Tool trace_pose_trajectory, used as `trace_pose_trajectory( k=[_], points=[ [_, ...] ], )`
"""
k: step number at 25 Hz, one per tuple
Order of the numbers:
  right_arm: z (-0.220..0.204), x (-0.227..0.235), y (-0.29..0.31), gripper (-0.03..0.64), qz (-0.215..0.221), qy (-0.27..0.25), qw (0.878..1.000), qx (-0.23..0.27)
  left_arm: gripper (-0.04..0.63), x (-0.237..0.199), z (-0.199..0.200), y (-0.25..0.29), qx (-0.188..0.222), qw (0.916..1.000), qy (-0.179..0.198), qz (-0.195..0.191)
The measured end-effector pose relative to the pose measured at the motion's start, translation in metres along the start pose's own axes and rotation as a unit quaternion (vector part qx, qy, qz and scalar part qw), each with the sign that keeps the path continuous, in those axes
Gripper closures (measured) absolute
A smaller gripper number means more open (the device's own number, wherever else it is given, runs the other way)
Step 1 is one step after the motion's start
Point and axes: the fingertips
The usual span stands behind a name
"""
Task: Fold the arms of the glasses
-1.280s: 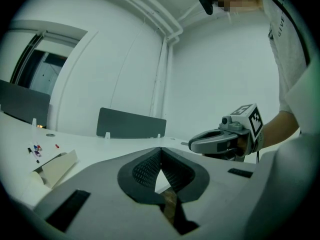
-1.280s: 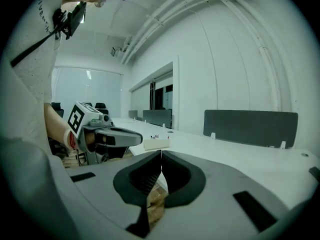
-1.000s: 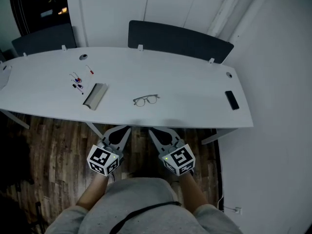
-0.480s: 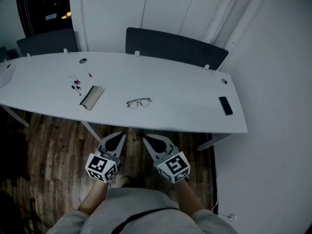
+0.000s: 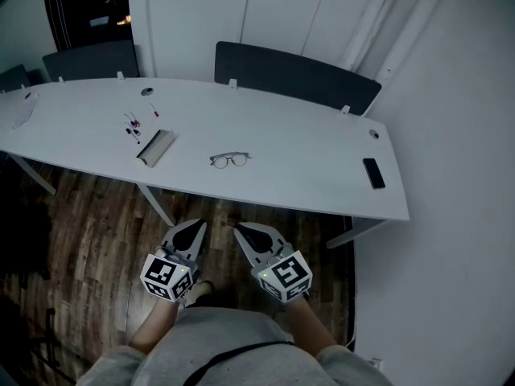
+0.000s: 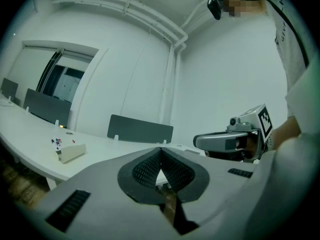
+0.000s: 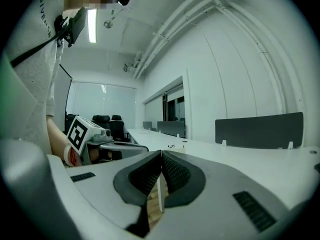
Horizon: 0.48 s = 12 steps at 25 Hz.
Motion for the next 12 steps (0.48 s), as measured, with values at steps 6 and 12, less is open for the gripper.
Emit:
trace_pose_trajectory(
  k=[6,12],
  points=[
    [-0.007,-0.01,-0.008,0.598,0.006,0.003,1.0,0.0,0.58,0.01,-0.007,-0.009,-0.005,0.9999,-0.004,0.011],
    [-0.016,-0.013,-0.01,0.598,0.005,0.01,1.0,-0.004,0.58,0.015,-0.015,-0.014,-0.013,0.9998,-0.004,0.011]
  ],
)
Point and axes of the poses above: the fingertips, and each gripper's own axes: y forward along the fingers, x to its right, z out of its top, and after that the axes turned 13 degrees about -x, right-handed
